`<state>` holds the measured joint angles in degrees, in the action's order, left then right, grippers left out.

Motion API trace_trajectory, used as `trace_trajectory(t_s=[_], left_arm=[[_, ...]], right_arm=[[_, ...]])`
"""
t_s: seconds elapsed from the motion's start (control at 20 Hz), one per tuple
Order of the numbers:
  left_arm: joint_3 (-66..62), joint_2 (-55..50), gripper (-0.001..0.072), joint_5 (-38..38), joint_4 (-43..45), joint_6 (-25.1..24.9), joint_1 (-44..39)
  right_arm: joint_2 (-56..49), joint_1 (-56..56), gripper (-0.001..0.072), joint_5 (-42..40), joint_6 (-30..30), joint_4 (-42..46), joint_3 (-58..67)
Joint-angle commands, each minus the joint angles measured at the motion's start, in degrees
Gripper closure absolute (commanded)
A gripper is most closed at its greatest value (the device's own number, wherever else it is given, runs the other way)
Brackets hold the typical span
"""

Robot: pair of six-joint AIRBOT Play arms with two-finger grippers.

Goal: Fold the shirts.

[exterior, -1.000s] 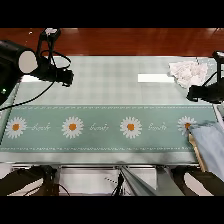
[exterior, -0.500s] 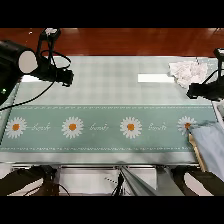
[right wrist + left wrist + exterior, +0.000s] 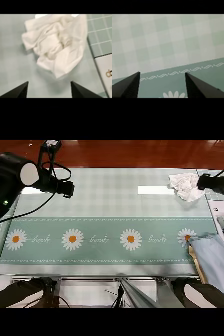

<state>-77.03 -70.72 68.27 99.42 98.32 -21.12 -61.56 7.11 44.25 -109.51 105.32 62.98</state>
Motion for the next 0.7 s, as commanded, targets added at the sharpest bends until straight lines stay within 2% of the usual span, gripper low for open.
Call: trace_trajectory(t_s=[0.0,0.15,0.3,0.45,0.65], left_arm=[[0.0,-0.4,0.0048,-0.1,0.0,-0.1,0.0],[0.0,-0.4,0.0048,-0.1,0.0,0.0,0.0],[0.0,-0.4,0.0048,1.3,0.0,-0.1,0.0],[0.0,-0.4,0.0048,1.4,0.0,-0.1,0.0],[0.0,-0.4,0.0048,1.4,0.0,-0.1,0.0]], right_arm=[[-5.9,7.2,0.0099,-13.1,-18.6,4.7,0.0],[-14.3,13.9,0.0099,-16.2,-19.2,-6.3,0.0],[-21.6,15.7,0.0099,-20.9,-18.1,-14.4,0.0],[-27.5,14.1,0.0099,-26.6,-16.7,-18.3,0.0],[-32.7,10.9,0.0100,-32.4,-16.8,-18.5,0.1]])
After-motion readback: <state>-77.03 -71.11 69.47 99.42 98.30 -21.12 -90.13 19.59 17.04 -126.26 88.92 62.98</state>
